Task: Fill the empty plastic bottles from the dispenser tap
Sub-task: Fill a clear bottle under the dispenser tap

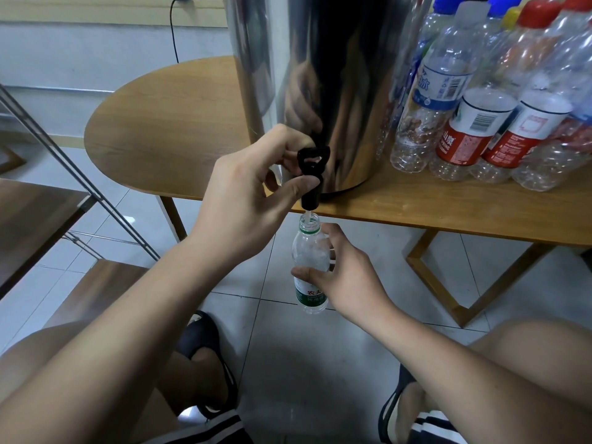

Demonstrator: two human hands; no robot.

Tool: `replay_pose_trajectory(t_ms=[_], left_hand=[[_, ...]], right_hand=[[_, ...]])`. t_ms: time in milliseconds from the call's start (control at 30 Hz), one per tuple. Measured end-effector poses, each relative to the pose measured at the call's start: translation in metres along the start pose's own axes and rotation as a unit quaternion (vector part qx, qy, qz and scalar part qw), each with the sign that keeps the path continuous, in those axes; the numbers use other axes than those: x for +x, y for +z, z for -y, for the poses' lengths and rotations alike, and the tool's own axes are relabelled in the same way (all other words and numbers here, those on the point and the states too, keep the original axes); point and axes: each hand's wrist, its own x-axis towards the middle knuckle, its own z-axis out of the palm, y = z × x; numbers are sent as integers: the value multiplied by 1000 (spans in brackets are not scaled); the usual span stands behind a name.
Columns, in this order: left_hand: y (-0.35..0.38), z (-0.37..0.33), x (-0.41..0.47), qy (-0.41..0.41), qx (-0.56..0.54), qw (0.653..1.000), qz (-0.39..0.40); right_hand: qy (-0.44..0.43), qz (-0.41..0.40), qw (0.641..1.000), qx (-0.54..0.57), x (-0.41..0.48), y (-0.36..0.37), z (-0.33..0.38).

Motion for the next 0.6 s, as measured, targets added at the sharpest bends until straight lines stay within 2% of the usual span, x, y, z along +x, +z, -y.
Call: replay_pose_trajectory(t_ms=[600], left_hand=[[1, 1, 0, -3, 1, 1000, -2]], right_hand=[[3, 1, 1000, -5, -1, 0, 0]])
